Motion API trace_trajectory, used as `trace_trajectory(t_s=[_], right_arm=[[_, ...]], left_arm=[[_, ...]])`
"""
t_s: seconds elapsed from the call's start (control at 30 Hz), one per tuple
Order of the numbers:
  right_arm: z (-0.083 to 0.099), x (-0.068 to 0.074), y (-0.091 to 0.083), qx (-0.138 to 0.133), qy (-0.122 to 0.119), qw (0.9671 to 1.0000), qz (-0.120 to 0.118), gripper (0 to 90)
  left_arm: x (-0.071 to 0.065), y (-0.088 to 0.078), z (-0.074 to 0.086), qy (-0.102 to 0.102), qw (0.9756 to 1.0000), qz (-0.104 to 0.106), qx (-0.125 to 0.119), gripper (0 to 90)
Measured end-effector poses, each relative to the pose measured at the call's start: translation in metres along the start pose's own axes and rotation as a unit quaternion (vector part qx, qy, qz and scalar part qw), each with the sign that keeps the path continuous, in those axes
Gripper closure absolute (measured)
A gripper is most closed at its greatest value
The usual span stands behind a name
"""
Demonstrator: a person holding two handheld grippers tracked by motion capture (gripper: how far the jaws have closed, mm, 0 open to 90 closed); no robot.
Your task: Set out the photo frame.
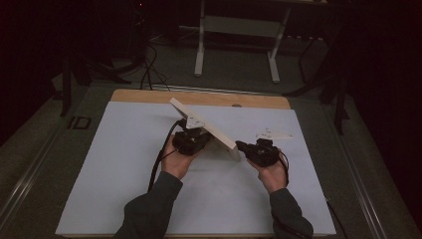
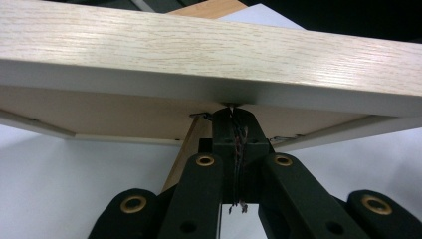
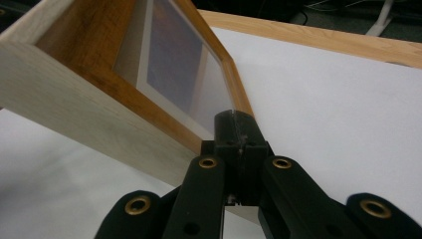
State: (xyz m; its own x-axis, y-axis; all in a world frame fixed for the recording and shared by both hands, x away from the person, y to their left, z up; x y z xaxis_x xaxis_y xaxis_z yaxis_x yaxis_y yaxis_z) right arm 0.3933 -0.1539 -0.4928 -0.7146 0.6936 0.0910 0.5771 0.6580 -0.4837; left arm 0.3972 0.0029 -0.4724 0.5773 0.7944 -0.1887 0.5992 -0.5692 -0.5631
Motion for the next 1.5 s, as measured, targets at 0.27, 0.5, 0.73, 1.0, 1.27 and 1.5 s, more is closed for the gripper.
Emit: trace_trajectory(t_s=[0.27, 0.5, 0.73, 1.0, 1.27, 1.5], right_arm=[[0.000, 0.006, 0.000, 0.004, -0.012, 0.9999, -0.008, 90.0], [0.000, 0.011, 0.000, 0.005, -0.022, 0.9996, -0.014, 90.0], [0.000, 0.015, 0.000, 0.005, -0.028, 0.9994, -0.019, 90.0], [0.001, 0.020, 0.000, 0.007, -0.036, 0.9990, -0.026, 90.0], [0.000, 0.024, 0.000, 0.008, -0.045, 0.9984, -0.034, 90.0], [0.001, 0.029, 0.000, 0.009, -0.052, 0.9978, -0.041, 90.0]], left_arm=[[0.002, 0.000, -0.001, -0.002, 1.0000, 0.002, 0.000, 89.7], [0.004, 0.000, -0.001, -0.001, 1.0000, 0.005, 0.001, 89.7], [0.005, 0.000, -0.001, 0.004, 0.9999, 0.010, 0.003, 89.8], [0.007, 0.000, -0.002, 0.012, 0.9997, 0.019, 0.007, 89.8], [0.008, 0.000, -0.003, 0.026, 0.9991, 0.031, 0.009, 89.8], [0.010, 0.000, -0.003, 0.043, 0.9982, 0.040, 0.010, 89.9]])
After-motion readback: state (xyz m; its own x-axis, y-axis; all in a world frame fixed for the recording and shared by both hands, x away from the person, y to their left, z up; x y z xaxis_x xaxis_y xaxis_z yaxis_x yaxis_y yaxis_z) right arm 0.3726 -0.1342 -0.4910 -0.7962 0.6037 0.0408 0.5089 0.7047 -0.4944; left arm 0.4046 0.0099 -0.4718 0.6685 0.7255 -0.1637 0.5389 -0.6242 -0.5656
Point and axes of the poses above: each handheld gripper's, and its own axes: y roughly forward along the jaws, z roughly out of its underside, x roughly to its left, the point moved 8 cm from there along y, roughly forward along the jaws, and after that the axes turned 6 degrees about -y, right-handed, at the moved point
